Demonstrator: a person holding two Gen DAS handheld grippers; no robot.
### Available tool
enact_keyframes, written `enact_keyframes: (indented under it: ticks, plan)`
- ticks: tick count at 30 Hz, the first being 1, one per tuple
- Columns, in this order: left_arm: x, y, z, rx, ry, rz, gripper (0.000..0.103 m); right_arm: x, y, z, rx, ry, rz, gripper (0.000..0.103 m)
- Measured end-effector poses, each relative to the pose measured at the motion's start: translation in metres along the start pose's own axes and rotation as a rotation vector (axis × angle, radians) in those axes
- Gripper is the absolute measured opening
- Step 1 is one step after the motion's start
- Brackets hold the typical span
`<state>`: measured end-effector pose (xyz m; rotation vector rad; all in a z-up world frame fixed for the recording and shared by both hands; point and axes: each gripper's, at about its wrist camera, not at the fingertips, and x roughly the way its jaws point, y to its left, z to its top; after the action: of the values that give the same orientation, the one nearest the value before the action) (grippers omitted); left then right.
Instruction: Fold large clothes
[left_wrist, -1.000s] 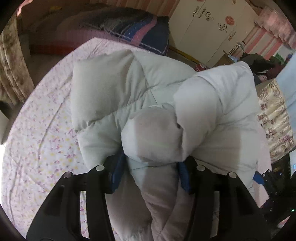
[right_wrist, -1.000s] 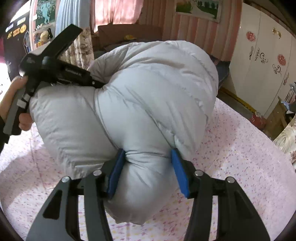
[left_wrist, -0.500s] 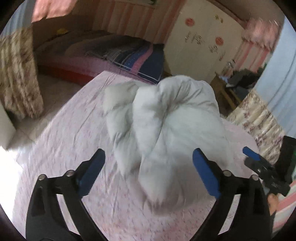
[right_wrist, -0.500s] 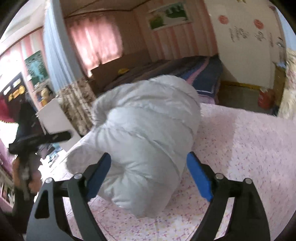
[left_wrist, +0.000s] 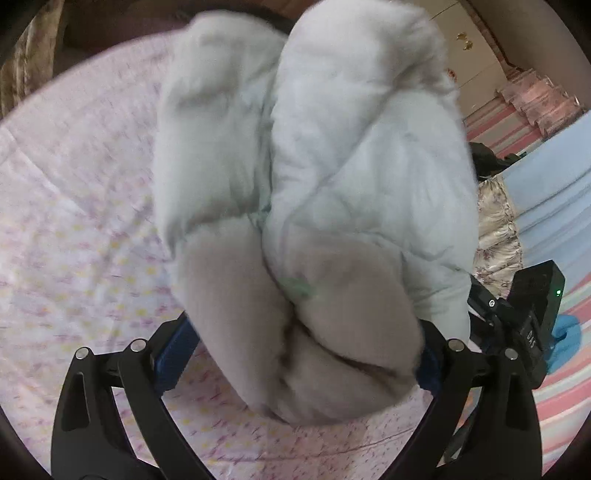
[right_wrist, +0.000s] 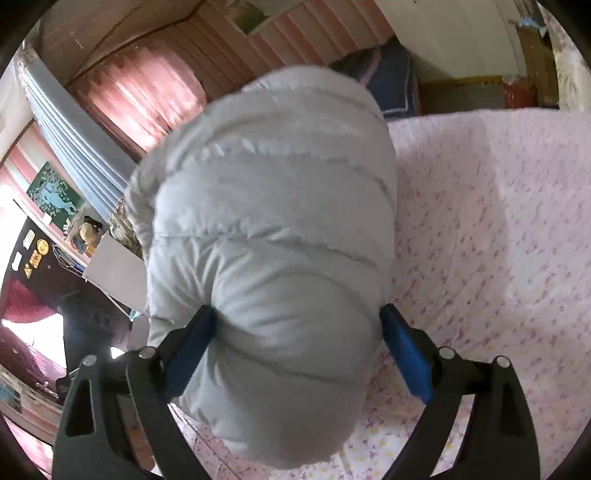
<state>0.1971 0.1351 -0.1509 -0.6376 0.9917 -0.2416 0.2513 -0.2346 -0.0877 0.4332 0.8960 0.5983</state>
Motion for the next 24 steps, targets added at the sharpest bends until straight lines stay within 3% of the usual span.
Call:
enact_keyframes:
  ticks: [2,3,4,5,7,10,13,17,20,24]
  plan:
    - [0.005,-0.002,0.0,0.011,-0.002,-0.009,0.092,0.01,0.0,-0.001,0.002,0.044,-0.003,0.09]
    - [0.008,-0.003,-0.001,0.026,0.004,-0.021,0.081,0.015,0.001,-0.003,-0.005,0.055,0.002,0.09]
    - [0.011,-0.004,0.0,0.032,0.011,-0.034,0.07,0.02,0.006,-0.004,-0.039,0.056,-0.003,0.081]
    - [0.013,-0.004,0.001,0.037,0.009,-0.039,0.063,0.021,0.009,-0.005,-0.063,0.052,-0.007,0.063]
    - [0.011,-0.008,0.005,0.06,-0.005,-0.041,0.039,0.017,0.02,-0.004,-0.134,0.026,-0.013,0.043]
    - [0.001,-0.03,0.009,0.143,-0.053,-0.024,0.028,-0.005,0.038,-0.002,-0.224,-0.065,-0.041,0.033]
    - [-0.021,-0.078,0.007,0.303,-0.144,0.028,0.026,-0.045,0.047,-0.002,-0.267,-0.177,-0.048,0.031]
    - [-0.041,-0.145,-0.011,0.455,-0.197,-0.035,0.026,-0.116,0.032,-0.009,-0.249,-0.287,-0.06,0.031]
    - [-0.027,-0.179,-0.042,0.533,-0.142,-0.076,0.027,-0.161,0.015,-0.03,-0.246,-0.303,-0.124,0.031]
    - [0.034,-0.183,-0.079,0.548,0.007,-0.07,0.04,-0.166,-0.024,-0.063,-0.246,-0.161,-0.31,0.038]
